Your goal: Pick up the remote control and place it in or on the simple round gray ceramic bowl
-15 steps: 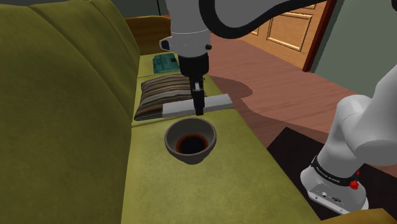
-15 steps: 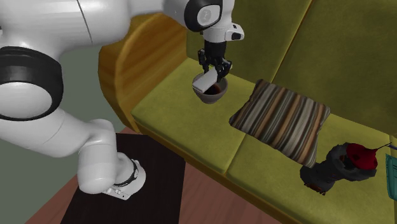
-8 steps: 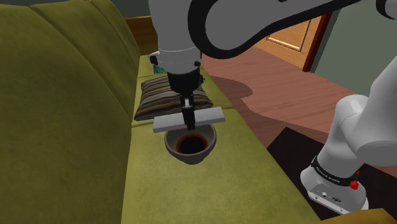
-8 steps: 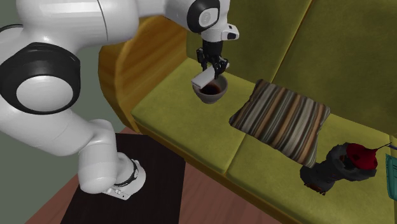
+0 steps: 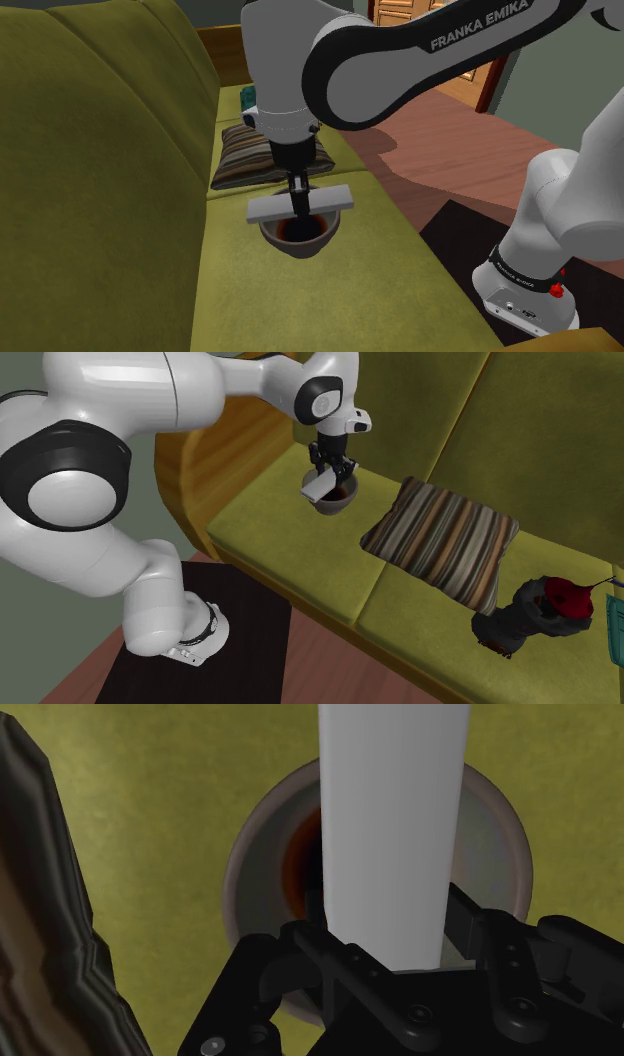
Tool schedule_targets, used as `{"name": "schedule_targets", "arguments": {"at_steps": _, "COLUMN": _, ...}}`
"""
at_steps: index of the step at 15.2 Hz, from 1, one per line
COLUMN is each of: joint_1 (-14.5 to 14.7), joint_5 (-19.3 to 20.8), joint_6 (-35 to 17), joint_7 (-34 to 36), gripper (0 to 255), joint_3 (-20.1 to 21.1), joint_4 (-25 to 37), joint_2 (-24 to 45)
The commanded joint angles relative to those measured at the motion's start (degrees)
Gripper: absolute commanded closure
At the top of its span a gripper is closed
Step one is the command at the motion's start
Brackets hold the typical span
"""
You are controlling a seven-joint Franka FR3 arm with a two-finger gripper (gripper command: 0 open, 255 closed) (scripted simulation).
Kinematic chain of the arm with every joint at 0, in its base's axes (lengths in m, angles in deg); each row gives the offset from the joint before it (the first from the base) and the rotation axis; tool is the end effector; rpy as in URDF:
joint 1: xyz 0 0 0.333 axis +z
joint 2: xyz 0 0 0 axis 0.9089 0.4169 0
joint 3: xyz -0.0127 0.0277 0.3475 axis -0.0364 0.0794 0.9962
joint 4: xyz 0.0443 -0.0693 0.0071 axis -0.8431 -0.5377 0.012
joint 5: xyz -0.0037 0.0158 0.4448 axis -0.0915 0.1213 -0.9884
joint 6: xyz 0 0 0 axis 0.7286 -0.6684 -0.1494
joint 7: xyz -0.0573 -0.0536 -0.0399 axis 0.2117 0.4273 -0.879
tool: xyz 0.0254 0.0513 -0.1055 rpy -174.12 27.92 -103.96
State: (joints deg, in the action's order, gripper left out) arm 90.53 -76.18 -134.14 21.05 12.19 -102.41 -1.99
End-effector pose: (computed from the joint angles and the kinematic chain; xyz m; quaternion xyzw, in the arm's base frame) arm 0.3943 0.4085 0.4988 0.8951 0.4455 -0.0047 0.0145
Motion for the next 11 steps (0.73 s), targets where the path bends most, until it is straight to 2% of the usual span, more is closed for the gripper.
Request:
{"name": "schedule_targets", "arguments": {"at_steps": 1, "joint_1": 0.0, "joint_5": 0.1, "joint_6": -0.7, "joint_7": 0.1, "gripper": 255, "joint_3": 0.1, "joint_4": -0.4, "joint_2": 0.3}}
{"name": "schedule_targets", "arguments": {"at_steps": 8, "joint_1": 0.0, "joint_5": 0.1, "joint_6": -0.7, "joint_7": 0.1, "gripper": 255, "joint_3": 0.1, "joint_4": -0.4, "joint_2": 0.4}}
{"name": "schedule_targets", "arguments": {"at_steps": 9, "joint_1": 0.0, "joint_5": 0.1, "joint_6": -0.7, "joint_7": 0.1, "gripper": 0, "joint_3": 0.1, "joint_4": -0.4, "joint_2": 0.4}}
{"name": "schedule_targets", "arguments": {"at_steps": 11, "joint_1": 0.0, "joint_5": 0.1, "joint_6": -0.7, "joint_7": 0.1, "gripper": 0, "joint_3": 0.1, "joint_4": -0.4, "joint_2": 0.3}}
